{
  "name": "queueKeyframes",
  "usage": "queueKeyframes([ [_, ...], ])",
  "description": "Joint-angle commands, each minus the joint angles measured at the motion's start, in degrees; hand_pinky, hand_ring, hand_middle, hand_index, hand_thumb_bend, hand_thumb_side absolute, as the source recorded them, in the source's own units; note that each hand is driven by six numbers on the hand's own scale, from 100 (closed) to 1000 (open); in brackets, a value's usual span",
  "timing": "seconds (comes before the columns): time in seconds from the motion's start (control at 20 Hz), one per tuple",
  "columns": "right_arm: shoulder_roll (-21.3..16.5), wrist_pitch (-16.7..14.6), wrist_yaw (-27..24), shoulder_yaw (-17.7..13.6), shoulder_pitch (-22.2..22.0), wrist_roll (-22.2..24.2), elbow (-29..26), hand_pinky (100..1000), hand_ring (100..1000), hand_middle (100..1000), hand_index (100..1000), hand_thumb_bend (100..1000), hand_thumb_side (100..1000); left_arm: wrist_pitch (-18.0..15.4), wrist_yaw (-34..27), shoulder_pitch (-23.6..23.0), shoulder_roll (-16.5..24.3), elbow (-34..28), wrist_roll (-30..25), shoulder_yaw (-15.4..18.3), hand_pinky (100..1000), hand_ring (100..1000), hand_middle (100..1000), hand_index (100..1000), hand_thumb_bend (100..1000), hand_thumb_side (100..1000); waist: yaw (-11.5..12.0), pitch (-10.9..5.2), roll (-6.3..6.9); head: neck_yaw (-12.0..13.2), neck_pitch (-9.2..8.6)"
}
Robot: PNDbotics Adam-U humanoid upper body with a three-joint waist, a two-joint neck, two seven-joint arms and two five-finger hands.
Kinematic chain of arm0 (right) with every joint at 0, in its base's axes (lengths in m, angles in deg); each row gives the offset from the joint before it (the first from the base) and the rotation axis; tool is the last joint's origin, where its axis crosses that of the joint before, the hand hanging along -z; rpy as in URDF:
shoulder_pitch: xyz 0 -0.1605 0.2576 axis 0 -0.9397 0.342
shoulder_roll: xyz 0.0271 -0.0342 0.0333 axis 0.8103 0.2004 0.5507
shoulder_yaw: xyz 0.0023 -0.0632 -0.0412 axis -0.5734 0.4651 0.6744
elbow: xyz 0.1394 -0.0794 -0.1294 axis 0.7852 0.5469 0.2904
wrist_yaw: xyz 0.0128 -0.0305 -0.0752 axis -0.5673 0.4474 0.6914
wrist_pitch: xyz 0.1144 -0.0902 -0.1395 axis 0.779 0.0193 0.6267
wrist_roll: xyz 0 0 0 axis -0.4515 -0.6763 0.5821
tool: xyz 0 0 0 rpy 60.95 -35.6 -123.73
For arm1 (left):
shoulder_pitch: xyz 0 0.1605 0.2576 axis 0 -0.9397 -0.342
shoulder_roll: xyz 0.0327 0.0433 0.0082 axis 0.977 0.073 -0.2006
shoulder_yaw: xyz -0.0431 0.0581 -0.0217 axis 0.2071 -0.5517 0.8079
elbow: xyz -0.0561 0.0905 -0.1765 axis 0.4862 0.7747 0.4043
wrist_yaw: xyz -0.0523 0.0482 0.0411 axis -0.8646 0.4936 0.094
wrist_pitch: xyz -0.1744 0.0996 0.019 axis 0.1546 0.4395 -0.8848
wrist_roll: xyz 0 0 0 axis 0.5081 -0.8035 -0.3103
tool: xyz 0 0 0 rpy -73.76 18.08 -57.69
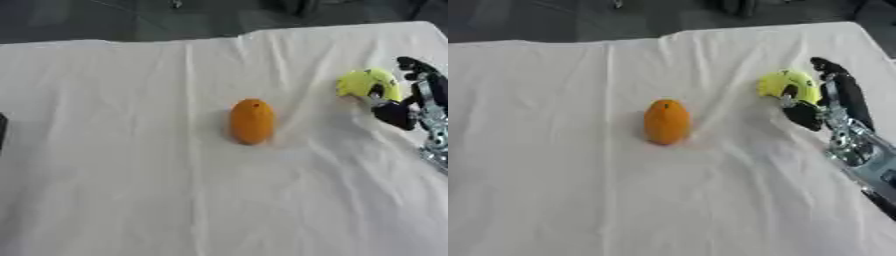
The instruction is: Pick up the objects with one hand, pass them to the other hand, and then place them into the box on the other side of the table.
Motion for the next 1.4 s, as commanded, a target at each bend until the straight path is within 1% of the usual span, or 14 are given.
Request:
queueKeyframes([
  [0.05,-2.54,3.59,0.6,-1.14,0.48,-5.29,0.25,618,906,870,937,100,188,-0.07,0.17,0.36,0.79,-1.0,0.33,0.45,750,697,556,725,100,567,0.09,-0.87,-0.06,0.25,-1.02],
  [0.2,-2.62,3.1,2.63,-1.37,0.63,-6.98,0.11,607,910,871,937,100,112,-0.05,0.11,0.28,0.81,-1.0,0.4,0.32,750,695,556,725,100,567,0.14,-0.64,-0.07,0.36,-1.17],
  [0.25,-2.61,2.72,3.3,-1.46,0.69,-8.02,-0.05,605,913,870,936,100,100,-0.06,0.12,0.29,0.82,-1.0,0.39,0.3,750,692,556,725,100,566,0.14,-0.61,-0.07,0.41,-1.21],
  [0.4,-2.66,1.76,5.37,-1.41,0.73,-11.92,-0.21,598,910,869,934,100,100,0.04,0.06,0.32,0.81,-1.0,0.49,0.26,750,688,555,723,100,566,0.24,-0.49,-0.03,0.58,-1.46],
  [0.5,-2.7,1.97,5.37,-0.95,0.61,-12.59,0.02,614,911,872,940,100,100,0.08,0.0,0.35,0.82,-1.0,0.52,0.19,749,688,554,722,100,565,0.33,-0.4,0.02,0.53,-1.55],
  [0.6,-2.81,3.06,5.16,-0.5,0.56,-11.15,0.33,633,912,874,945,100,103,0.1,-0.09,0.4,0.8,-1.0,0.59,0.17,749,687,554,720,100,565,0.41,-0.31,0.05,0.52,-1.65],
  [0.7,-2.87,4.49,5.03,-0.28,0.62,-8.53,0.55,655,911,879,950,100,146,0.08,-0.17,0.48,0.79,-1.0,0.61,0.14,748,686,552,717,100,564,0.49,-0.24,0.08,0.45,-1.8],
  [0.8,-2.95,5.96,5.04,-0.36,0.73,-5.91,0.83,676,913,878,953,100,168,0.06,-0.22,0.52,0.78,-1.0,0.65,0.13,747,685,551,715,100,563,0.58,-0.17,0.08,0.33,-1.96],
  [0.9,-3.02,7.34,5.63,-0.59,0.84,-3.96,1.26,692,917,881,955,112,177,0.04,-0.26,0.52,0.74,-1.0,0.7,0.13,747,685,551,714,100,563,0.7,-0.11,0.08,0.25,-2.1],
  [0.95,-3.02,7.96,6.15,-0.75,0.88,-3.39,1.52,693,917,880,955,129,165,0.02,-0.27,0.51,0.72,-1.0,0.74,0.14,747,685,551,714,100,562,0.78,-0.06,0.09,0.22,-2.17],
  [1.05,-2.95,9.11,7.24,-1.12,1.0,-3.01,2.18,700,918,880,954,157,159,-0.05,-0.28,0.45,0.68,-1.0,0.83,0.18,747,684,550,713,100,562,0.94,0.06,0.1,0.14,-2.33],
  [1.15,-2.96,10.46,8.38,-1.46,1.12,-3.55,2.96,699,917,879,953,184,128,-0.09,-0.29,0.31,0.66,-1.0,0.93,0.2,747,684,550,712,100,562,1.03,0.18,0.11,0.13,-2.35],
  [1.25,-2.9,11.76,9.25,-1.59,1.26,-4.6,3.33,698,918,880,953,191,113,-0.06,-0.33,0.19,0.67,-1.0,1.04,0.19,747,684,550,711,100,562,1.03,0.28,0.13,0.1,-2.39],
  [1.4,-2.82,13.29,9.56,-1.33,1.31,-5.36,3.27,712,919,882,954,205,118,-0.07,-0.41,0.21,0.68,-1.0,1.09,0.12,748,683,549,709,100,562,0.93,0.37,0.17,0.12,-2.34],
])
